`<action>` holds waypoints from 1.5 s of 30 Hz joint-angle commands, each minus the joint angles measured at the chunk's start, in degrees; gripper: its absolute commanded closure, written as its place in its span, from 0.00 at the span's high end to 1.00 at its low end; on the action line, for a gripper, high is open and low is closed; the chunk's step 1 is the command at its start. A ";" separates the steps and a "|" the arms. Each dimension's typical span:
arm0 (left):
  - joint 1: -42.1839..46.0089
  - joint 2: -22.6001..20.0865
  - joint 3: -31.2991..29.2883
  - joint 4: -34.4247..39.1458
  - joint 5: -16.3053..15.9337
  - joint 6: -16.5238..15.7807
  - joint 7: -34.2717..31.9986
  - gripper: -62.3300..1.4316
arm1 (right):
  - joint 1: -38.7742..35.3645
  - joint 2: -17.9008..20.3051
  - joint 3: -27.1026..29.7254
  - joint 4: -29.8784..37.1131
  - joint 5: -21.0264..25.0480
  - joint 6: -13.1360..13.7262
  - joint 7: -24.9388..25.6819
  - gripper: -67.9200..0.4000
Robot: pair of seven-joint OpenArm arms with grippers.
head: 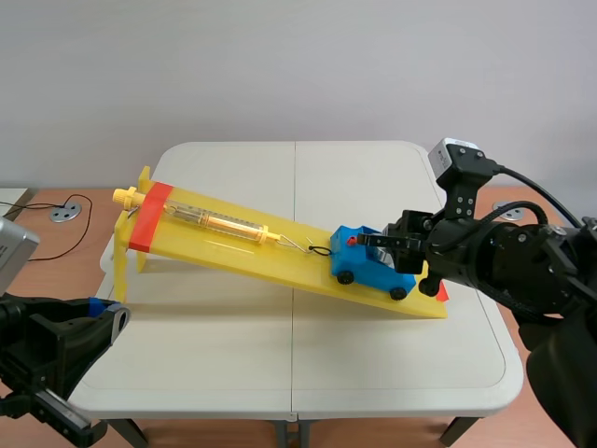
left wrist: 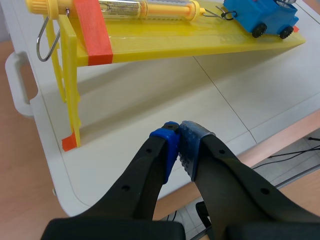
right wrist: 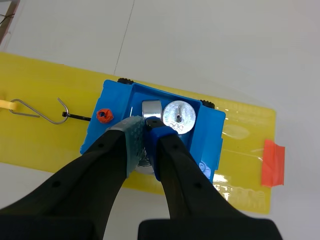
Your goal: Place the four metal weights on the blue cart on the ramp.
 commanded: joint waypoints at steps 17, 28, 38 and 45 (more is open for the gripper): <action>-1.14 0.46 -0.90 3.98 -2.97 -1.42 -5.92 0.07 | 8.74 -1.55 -0.50 1.36 3.87 8.74 8.35 0.29; -1.14 0.44 -0.90 4.00 -2.95 -1.60 -6.03 0.07 | 4.66 3.48 1.88 8.22 4.02 15.63 7.87 0.37; -1.97 0.61 -0.74 4.22 -2.99 -8.13 -7.08 0.07 | -8.57 16.15 7.10 22.71 5.57 19.65 7.98 0.37; -5.31 3.21 2.86 5.49 -2.91 -8.46 -5.64 0.06 | -20.31 22.80 12.39 28.09 5.86 22.36 7.91 0.37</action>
